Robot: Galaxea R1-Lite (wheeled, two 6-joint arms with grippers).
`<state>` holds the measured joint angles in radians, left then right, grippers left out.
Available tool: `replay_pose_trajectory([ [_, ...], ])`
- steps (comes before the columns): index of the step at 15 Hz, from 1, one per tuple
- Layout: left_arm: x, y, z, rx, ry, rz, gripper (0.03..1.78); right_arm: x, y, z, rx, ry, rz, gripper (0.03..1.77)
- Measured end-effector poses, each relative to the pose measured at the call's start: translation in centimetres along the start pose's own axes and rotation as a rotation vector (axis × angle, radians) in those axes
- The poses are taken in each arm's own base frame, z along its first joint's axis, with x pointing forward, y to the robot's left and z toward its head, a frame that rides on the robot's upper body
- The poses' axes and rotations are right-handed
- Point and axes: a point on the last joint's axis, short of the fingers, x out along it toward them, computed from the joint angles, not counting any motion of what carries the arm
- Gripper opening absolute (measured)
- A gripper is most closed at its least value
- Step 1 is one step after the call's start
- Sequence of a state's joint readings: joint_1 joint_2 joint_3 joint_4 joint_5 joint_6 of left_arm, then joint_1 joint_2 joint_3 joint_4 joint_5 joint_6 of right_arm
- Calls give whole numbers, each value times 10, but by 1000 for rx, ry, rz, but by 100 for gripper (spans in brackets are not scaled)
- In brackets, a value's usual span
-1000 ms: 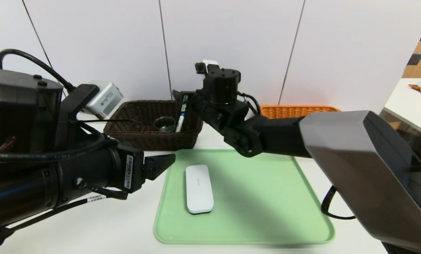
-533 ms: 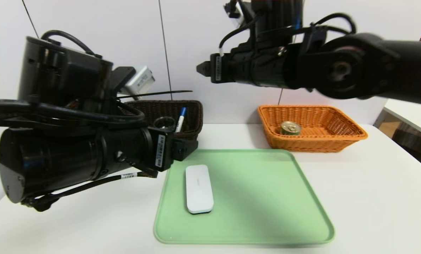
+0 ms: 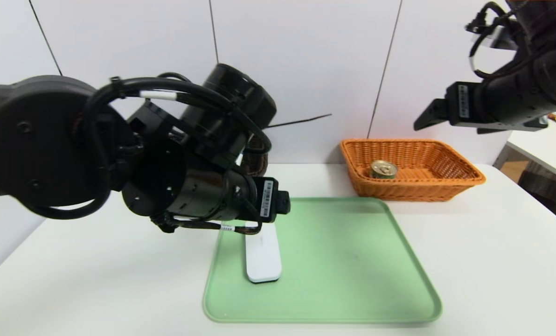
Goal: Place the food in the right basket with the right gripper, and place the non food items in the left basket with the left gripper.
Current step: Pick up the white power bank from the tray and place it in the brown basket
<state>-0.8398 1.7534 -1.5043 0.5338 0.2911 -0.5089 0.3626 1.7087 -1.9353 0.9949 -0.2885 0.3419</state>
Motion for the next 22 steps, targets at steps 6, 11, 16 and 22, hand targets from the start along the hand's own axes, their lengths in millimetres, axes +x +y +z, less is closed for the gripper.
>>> replay_pose_trajectory([
  [6, 28, -14, 10, -72, 198, 129, 169, -17, -35, -18, 130, 83, -29, 168],
  [11, 63, -23, 5, -153, 288, 207, 169, -27, -42, -26, 142, 91, -6, 169],
  [16, 85, -22, 0, -184, 321, 254, 169, -35, -46, -32, 149, 94, 16, 169],
  [22, 97, -19, -3, -199, 331, 282, 169, -42, -49, -37, 150, 89, 21, 169],
])
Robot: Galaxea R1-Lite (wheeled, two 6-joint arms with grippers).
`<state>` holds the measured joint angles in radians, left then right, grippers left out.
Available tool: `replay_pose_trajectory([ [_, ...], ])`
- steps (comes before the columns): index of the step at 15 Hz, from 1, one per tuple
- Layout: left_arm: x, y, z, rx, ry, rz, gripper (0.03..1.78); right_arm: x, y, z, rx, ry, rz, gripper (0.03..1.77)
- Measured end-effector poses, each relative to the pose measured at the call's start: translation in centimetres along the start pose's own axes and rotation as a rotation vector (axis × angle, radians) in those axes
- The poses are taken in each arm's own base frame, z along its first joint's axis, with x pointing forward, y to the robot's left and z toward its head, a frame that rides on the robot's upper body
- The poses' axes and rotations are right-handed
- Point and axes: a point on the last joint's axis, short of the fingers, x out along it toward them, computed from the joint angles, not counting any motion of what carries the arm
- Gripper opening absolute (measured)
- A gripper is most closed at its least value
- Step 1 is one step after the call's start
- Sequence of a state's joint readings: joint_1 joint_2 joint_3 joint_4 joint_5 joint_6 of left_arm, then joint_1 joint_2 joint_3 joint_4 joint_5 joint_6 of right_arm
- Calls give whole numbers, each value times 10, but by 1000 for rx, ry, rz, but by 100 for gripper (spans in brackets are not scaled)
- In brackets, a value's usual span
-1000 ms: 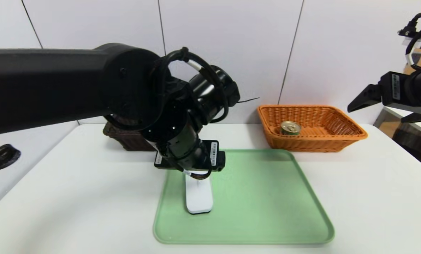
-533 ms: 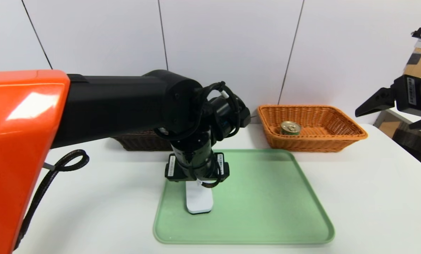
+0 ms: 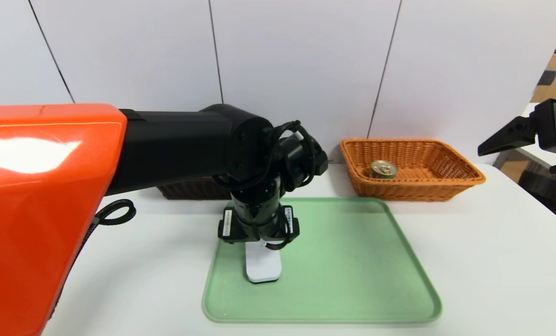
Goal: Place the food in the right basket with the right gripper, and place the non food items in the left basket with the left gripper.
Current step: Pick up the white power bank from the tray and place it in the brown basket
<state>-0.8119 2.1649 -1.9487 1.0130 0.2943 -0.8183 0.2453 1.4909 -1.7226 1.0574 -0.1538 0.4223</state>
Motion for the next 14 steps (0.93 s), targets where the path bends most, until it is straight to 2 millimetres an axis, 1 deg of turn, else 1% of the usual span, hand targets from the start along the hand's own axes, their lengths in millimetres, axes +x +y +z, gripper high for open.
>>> replay_pose_trajectory([
  [8, 18, 6, 8, -23, 20, 36, 169, -4, -1, -1, 0, -5, 12, 169],
  [14, 26, 2, 8, -16, 21, 25, 169, -2, -1, -1, 0, -1, 12, 169],
])
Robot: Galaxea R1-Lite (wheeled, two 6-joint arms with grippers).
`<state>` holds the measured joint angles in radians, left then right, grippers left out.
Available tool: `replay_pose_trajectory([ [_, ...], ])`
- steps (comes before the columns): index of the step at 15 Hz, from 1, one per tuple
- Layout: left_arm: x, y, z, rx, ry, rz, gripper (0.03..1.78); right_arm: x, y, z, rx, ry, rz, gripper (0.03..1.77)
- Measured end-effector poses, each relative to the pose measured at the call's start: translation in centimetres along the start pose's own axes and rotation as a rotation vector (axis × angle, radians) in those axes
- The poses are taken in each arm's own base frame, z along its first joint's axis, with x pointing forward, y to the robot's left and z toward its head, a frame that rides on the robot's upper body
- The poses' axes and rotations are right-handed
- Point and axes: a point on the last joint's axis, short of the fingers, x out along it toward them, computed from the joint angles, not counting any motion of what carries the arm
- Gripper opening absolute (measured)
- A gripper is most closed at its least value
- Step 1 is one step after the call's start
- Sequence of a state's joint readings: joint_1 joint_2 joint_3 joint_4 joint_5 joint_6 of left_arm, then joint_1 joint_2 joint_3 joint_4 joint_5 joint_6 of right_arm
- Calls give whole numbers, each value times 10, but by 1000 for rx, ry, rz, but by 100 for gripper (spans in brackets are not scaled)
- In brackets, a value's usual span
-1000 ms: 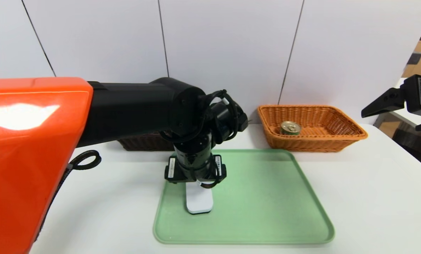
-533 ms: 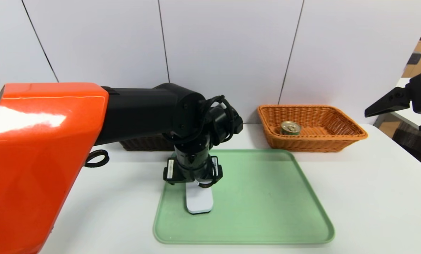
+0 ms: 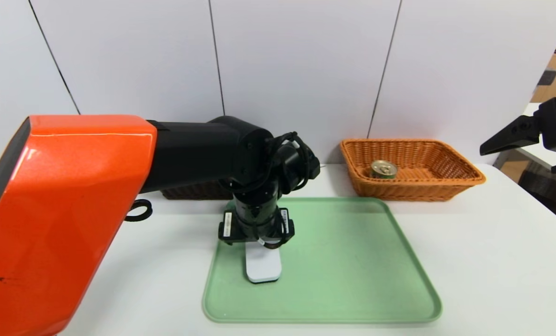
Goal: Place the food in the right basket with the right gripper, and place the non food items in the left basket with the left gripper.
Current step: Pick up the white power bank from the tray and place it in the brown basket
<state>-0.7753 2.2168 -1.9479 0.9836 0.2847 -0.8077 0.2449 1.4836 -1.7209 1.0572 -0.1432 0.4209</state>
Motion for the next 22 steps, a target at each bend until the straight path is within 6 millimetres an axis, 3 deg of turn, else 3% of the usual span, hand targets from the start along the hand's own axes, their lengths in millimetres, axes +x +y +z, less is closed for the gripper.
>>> replay_pose_trajectory([
  [21, 11, -5, 0, 47, 5, -14, 169, 15, 4, 4, -4, 33, 1, 170],
  [22, 12, -5, 0, 46, 5, -14, 161, 16, 5, 5, -3, 26, 5, 170],
])
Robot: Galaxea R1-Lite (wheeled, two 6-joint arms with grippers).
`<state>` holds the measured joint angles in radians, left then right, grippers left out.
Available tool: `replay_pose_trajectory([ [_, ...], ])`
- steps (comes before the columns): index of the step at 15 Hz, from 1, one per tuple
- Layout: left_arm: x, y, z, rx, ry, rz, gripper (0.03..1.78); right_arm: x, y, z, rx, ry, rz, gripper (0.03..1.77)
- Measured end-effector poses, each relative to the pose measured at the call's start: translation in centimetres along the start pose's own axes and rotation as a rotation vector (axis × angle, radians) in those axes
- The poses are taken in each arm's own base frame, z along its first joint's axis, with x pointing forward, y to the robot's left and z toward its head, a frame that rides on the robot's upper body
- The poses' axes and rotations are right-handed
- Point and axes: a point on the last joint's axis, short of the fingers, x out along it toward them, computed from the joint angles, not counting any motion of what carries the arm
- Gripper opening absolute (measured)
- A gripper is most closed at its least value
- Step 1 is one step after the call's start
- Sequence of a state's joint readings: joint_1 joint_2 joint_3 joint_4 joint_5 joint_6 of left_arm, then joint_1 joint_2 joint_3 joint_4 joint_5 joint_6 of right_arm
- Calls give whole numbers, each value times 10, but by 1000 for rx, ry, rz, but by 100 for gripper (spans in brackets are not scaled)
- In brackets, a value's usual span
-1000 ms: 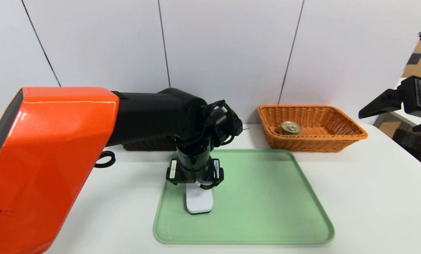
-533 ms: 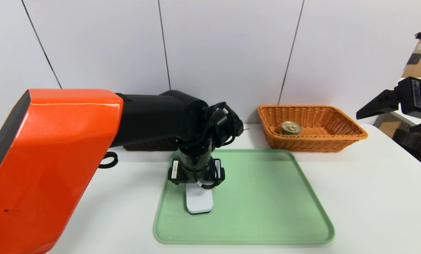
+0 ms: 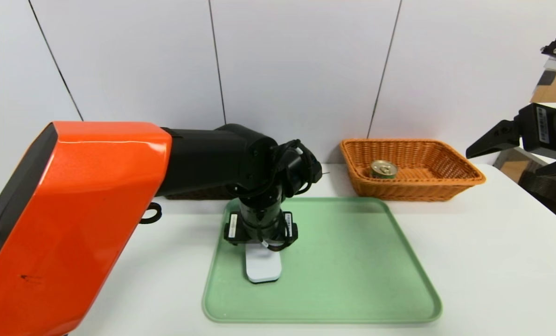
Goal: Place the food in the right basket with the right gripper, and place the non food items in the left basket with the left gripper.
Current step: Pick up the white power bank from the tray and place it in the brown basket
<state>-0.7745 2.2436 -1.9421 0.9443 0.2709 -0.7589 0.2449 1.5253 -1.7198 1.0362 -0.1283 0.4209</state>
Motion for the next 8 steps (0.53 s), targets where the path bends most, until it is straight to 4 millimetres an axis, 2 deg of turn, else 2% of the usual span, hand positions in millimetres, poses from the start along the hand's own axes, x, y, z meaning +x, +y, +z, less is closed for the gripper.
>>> replay_pose_trajectory([
  [3, 3, 0, 0, -4, 2, 1, 113, 3, 1, 2, 2, -5, 5, 170],
  [4, 4, -1, 0, -6, 2, 2, 104, 4, 1, 2, 2, -3, 3, 170],
  [8, 2, 0, 1, -11, 2, 1, 100, 8, 3, 4, -1, -5, 8, 170],
])
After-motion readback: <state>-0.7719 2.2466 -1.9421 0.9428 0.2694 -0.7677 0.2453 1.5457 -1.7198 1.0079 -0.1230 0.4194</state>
